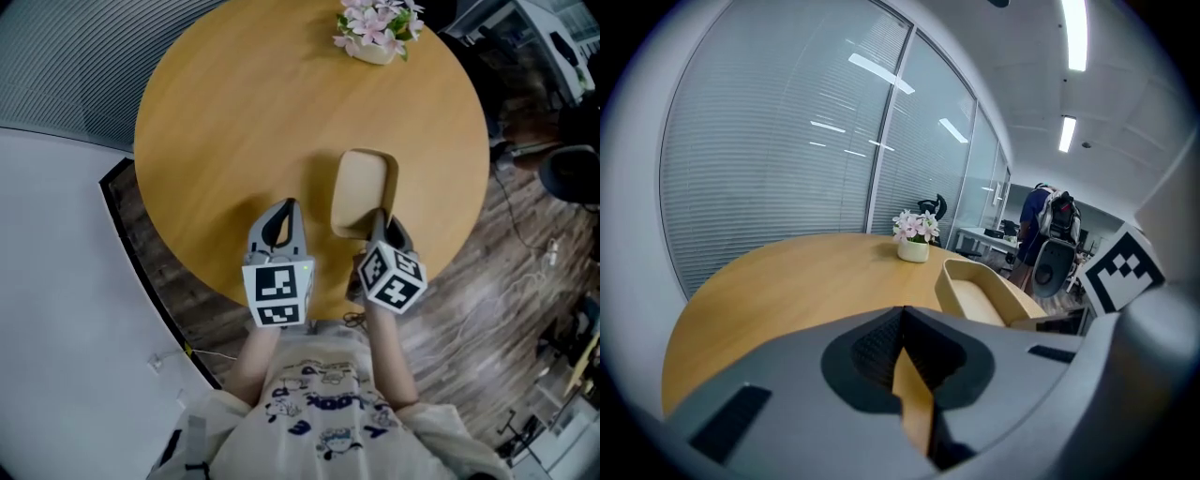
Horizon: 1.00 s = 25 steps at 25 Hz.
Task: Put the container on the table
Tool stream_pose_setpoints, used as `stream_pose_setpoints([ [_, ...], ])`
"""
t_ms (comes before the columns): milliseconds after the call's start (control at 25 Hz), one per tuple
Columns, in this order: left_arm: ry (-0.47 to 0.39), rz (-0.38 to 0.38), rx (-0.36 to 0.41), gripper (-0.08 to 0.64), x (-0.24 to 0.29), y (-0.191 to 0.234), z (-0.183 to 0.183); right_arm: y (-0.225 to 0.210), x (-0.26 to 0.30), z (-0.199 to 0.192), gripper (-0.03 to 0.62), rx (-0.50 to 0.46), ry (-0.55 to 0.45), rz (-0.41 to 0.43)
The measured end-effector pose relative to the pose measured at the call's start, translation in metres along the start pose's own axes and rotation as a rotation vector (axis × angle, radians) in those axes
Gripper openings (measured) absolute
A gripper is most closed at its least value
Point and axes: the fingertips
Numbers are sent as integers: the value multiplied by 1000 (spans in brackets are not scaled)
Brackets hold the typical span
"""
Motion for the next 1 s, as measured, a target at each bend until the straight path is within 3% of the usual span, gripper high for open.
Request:
stream_pose_setpoints([
  [720,107,16,-26,3,24,13,-44,-5,39,-49,12,-18,158,-27],
  [1000,119,25,-31,3,21,14,-52,0,44,-60,12,-20,194,3],
])
Point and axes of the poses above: the fingertips, and each gripper's own axes: x forward along the fingers, y to its left, z out of its top, and after that the axes turned 6 degrees about -x, right-handed
